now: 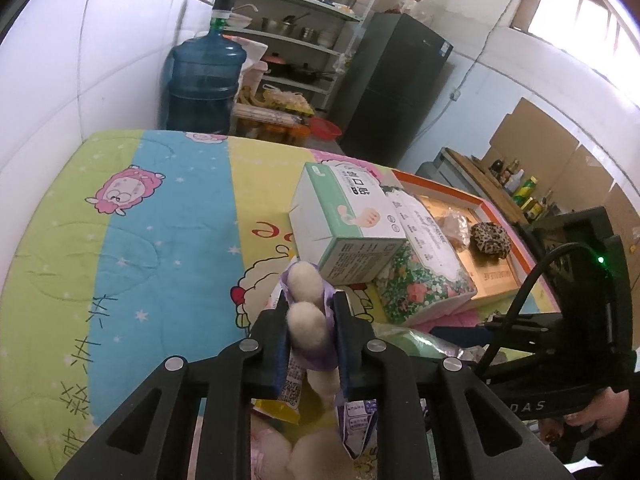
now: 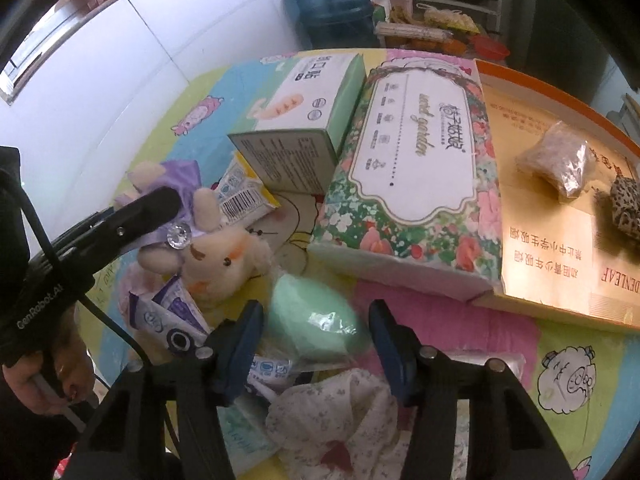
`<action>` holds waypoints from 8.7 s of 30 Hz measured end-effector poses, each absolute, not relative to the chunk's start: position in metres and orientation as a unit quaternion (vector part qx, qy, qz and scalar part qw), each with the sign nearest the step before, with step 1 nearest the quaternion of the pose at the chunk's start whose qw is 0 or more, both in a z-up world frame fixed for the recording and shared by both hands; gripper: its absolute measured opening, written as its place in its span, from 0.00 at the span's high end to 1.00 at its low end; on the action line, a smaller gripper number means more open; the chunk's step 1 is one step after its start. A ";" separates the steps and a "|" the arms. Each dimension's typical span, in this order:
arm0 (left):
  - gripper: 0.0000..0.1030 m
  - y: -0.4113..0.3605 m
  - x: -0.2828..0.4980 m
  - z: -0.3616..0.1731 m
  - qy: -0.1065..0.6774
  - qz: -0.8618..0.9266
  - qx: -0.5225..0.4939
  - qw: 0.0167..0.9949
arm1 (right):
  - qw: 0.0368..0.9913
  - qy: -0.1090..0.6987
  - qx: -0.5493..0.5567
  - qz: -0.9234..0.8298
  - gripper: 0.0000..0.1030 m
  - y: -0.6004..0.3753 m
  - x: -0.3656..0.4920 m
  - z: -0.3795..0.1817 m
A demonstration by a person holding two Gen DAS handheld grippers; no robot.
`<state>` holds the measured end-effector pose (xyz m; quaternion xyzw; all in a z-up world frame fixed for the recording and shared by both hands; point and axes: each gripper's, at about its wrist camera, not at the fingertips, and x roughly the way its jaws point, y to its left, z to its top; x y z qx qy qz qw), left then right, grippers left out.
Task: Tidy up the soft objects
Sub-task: 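Grasp the purple-hooded plush doll with the left tool while the right tool grasps the bagged green sponge, then carry the doll with the left tool while the right tool carries the green sponge to the box, then lower and release the doll with the left tool while the right tool releases the sponge in the box, then withdraw both open tools from the box toward the items on the quilt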
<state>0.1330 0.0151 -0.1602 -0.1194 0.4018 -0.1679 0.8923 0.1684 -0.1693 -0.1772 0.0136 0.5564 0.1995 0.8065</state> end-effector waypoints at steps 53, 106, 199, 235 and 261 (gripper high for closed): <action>0.82 -0.079 0.093 -0.046 0.310 -0.269 -0.075 0.909 | 0.913 0.379 0.118 0.092 0.51 -0.294 0.078 -0.059; 0.82 -0.270 0.193 -0.095 0.388 -0.309 -0.021 0.868 | 0.901 0.400 0.167 0.012 0.51 -0.464 0.155 -0.113; 0.53 -0.270 0.211 -0.115 0.422 -0.308 -0.041 0.852 | 0.890 0.424 0.169 0.013 0.48 -0.465 0.179 -0.138; 0.53 -0.188 0.127 -0.055 0.345 -0.327 -0.056 0.878 | 0.916 0.374 0.141 0.016 0.48 -0.379 0.099 -0.077; 0.53 -0.064 0.076 -0.066 0.334 -0.265 -0.056 0.903 | 0.918 0.377 0.118 0.039 0.48 -0.286 0.061 -0.078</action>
